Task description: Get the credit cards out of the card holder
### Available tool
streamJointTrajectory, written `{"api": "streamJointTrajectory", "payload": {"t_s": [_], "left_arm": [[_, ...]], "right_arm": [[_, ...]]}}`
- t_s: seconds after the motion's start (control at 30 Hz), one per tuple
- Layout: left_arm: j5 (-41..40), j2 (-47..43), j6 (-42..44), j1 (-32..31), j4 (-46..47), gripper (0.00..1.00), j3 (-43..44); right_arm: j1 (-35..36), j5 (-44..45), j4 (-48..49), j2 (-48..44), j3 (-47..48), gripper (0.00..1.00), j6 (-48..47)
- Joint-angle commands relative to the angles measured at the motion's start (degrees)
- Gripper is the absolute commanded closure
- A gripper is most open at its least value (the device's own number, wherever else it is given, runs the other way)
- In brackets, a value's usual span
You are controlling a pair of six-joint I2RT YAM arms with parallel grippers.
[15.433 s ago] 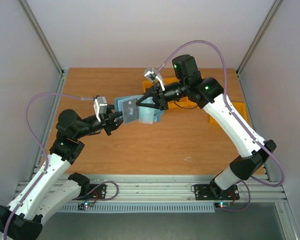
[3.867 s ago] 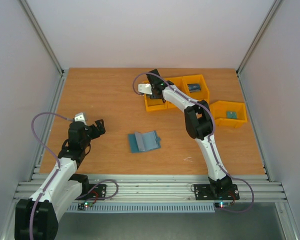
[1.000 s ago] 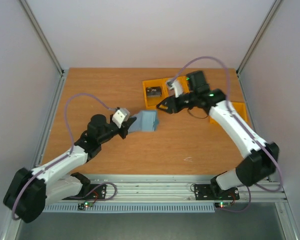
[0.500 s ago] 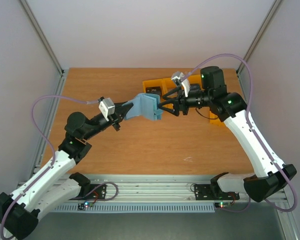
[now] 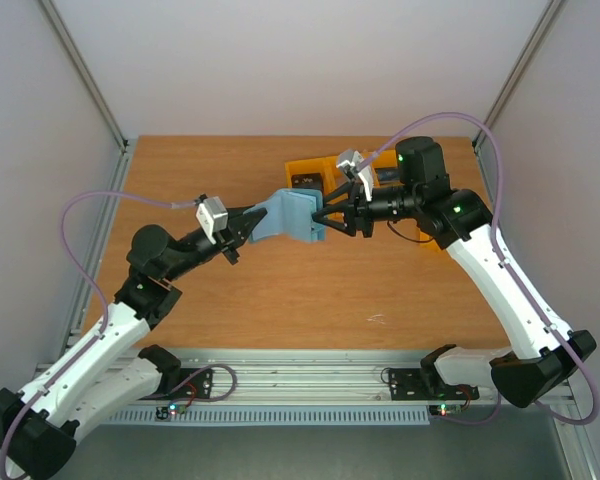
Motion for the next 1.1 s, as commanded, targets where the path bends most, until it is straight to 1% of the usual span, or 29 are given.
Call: {"api": "streamJointTrajectory", "payload": {"t_s": [0.0,0.2,0.27,0.37,0.4,0.47,0.53,0.63,0.67,0.7,0.73,0.77,0.87,0.9,0.93,0.97,1.07], "left_arm": [[1.1,-1.4,-0.5,0.1,3.1,1.0,2.3],[1.7,-1.6,-0.8,0.1,3.7,1.0,1.9],[2.4,-1.7,-0.8,0.0,3.8,1.0,1.9],[3.1,-1.7,-0.7,0.0,4.2,1.0,1.7],[3.2,-1.6,-0.8,0.0,4.3,1.0,1.8],[3.1,-1.7,-1.0,0.1,4.4,1.0,1.8],[2.2,-1.8,-1.2,0.0,4.1,1.0,1.8],[-0.3,-1.9,-1.4,0.0,2.8,0.99,1.4],[-1.5,-1.9,-1.3,0.0,2.1,0.94,1.2],[-3.0,-1.9,-1.3,0.0,1.5,0.78,0.9],[-4.2,-1.9,-1.1,0.0,1.0,0.63,0.6],[-5.1,-1.9,-0.4,0.0,0.7,0.54,0.3],[-5.6,-1.9,2.3,0.0,0.6,0.33,-0.5],[-5.5,-1.9,2.9,0.0,0.5,0.2,-0.7],[-5.2,-1.8,3.1,0.0,0.3,0.05,-0.8],[-4.8,-1.7,3.1,0.1,0.1,0.01,-0.9],[-5.8,-1.7,2.3,0.0,-1.0,0.01,-1.6]], "right_arm": [[0.4,3.1,-0.4,0.5,1.6,0.65,1.2],[0.5,5.9,-1.4,1.2,1.6,0.74,1.6],[1.1,7.7,-1.4,1.4,1.8,0.76,1.9],[3.8,11.7,-1.5,2.3,2.3,0.73,1.2],[4.9,12.0,-1.6,3.1,2.7,0.71,1.0],[7.0,11.8,-1.3,4.2,3.5,0.7,0.7],[9.0,12.2,-0.8,5.1,4.3,0.75,0.6],[11.7,13.7,-0.3,6.5,6.1,0.9,1.1],[13.0,15.1,-0.5,7.0,6.8,0.96,1.5],[13.9,16.9,-1.0,7.8,7.8,0.99,1.9],[14.7,19.4,-1.9,8.7,8.9,0.99,2.7],[15.3,22.1,-3.0,9.6,10.2,0.99,4.0],[17.8,34.7,-6.6,13.1,14.1,0.99,8.4],[18.8,38.6,-8.4,14.5,15.5,0.99,9.6],[20.1,42.0,-9.8,15.7,17.0,0.99,10.2],[21.5,45.4,-10.9,17.1,18.4,0.99,10.9],[24.2,51.0,-13.0,20.1,22.7,0.99,13.4]]}}
